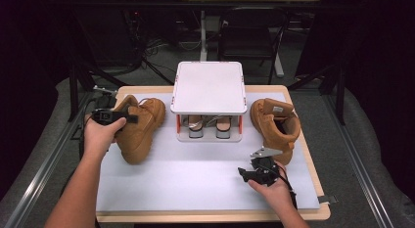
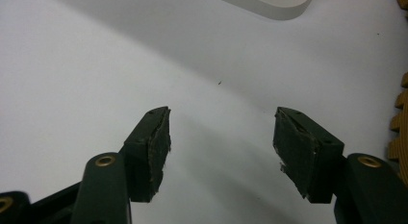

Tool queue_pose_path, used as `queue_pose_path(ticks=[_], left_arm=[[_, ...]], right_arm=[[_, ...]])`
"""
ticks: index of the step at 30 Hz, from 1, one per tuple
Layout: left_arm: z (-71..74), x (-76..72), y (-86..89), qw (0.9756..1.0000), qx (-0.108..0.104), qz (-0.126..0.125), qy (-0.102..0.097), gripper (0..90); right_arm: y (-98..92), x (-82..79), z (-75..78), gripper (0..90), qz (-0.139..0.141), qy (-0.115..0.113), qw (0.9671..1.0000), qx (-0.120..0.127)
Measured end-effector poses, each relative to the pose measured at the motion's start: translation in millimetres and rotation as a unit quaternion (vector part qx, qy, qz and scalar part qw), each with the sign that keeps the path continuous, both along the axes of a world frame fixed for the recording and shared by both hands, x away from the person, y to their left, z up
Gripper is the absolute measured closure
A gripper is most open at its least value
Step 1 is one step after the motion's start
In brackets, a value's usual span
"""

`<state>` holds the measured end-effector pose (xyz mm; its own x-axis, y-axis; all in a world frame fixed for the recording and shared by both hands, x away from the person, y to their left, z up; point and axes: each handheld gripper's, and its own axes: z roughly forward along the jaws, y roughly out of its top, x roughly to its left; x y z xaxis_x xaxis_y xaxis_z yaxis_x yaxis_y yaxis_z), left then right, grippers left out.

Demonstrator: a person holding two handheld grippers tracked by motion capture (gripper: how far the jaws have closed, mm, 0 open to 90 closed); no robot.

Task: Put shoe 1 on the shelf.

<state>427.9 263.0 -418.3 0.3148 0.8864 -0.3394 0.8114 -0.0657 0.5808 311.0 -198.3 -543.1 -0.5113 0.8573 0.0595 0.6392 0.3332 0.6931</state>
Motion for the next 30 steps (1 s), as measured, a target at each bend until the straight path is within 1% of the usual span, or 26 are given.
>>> queue_pose_path(ticks=[4,7,8,9,12,14,18,20,22,25,27,30], left_arm=[[-3.3,3.9,-11.9,1.0,0.001,-0.008,0.004,78.3],[-6.3,6.0,-21.4,0.9998,0.006,-0.016,0.008,78.1],[-6.3,6.0,-21.4,0.9998,0.006,-0.016,0.008,78.0],[-8.4,7.5,-27.8,0.9997,0.009,-0.021,0.011,78.0],[-10.1,8.7,-34.9,0.9996,0.012,-0.023,0.01,77.9],[-11.7,9.4,-36.7,0.9996,0.009,-0.025,0.011,77.8],[-16.8,9.6,-37.6,0.9995,-0.005,-0.026,0.014,77.5],[-18.3,9.7,-38.1,0.9995,-0.007,-0.027,0.013,77.3],[-21.0,9.3,-40.4,0.9993,-0.008,-0.033,0.017,77.2],[-22.0,8.9,-42.1,0.9992,-0.006,-0.035,0.018,77.1],[-22.3,8.5,-44.1,0.9992,0.0,-0.037,0.017,77.0],[-23.2,9.0,-46.3,0.9989,0.004,-0.042,0.019,76.4]], right_arm=[[-1.9,0.0,0.3,37.8,-0.001,-0.001,1.0,0.003],[-2.2,0.1,0.6,37.7,-0.001,-0.001,1.0,0.003],[-2.0,0.1,0.6,37.8,-0.001,-0.001,1.0,0.003],[-1.8,0.0,0.6,37.8,0.0,-0.001,1.0,0.003],[-1.3,0.1,0.5,37.8,0.002,-0.001,1.0,0.003],[-1.3,-0.1,0.6,37.7,0.002,-0.002,1.0,0.003],[-1.8,0.3,0.6,37.7,-0.001,-0.002,1.0,0.002],[-1.7,0.2,0.6,37.7,-0.002,-0.002,1.0,0.001],[-1.3,-0.3,1.2,37.7,0.0,-0.003,1.0,0.002],[-1.4,-0.3,1.3,37.7,-0.001,-0.002,1.0,0.002],[-1.4,-0.3,1.3,37.8,-0.001,-0.002,1.0,-0.001],[-1.3,0.0,1.1,37.7,-0.001,-0.002,1.0,0.002]])
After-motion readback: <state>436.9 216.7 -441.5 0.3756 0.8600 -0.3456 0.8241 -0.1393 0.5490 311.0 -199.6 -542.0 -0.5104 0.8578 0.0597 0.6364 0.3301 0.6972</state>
